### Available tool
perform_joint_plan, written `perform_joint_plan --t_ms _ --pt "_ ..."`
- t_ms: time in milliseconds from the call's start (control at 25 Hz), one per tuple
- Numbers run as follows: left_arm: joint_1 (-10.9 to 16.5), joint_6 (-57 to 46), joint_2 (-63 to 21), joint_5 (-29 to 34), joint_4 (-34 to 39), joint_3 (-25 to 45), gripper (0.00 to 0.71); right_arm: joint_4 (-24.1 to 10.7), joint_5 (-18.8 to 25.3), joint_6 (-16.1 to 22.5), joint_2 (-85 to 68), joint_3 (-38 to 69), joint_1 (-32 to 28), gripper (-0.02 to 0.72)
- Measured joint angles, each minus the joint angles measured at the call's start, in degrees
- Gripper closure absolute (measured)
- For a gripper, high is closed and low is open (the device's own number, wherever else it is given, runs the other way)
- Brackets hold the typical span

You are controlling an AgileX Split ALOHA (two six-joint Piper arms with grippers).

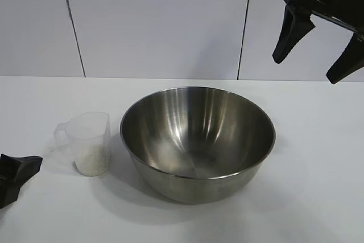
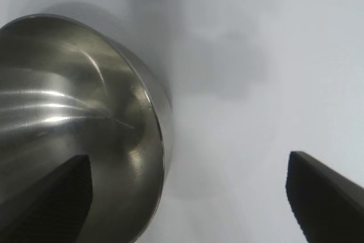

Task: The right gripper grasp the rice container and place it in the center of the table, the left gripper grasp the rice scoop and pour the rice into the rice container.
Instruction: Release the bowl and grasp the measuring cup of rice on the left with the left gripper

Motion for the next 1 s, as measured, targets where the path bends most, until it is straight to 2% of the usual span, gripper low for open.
perform_joint_plan --t_ms 360,720,1000 --pt "0.0 0.0 0.7 -0.3 0.1 -3.8 0.056 0.0 0.0 -0.1 0.0 0.0 0.0 0.064" --pt "0.0 0.0 0.9 -0.3 0.1 -4.3 0.056 0.0 0.0 -0.1 0.0 0.0 0.0 0.064" --pt "0.0 0.0 5.1 -0.3 0.2 -5.3 0.056 0.1 0.0 -0.1 0.0 0.0 0.0 0.064"
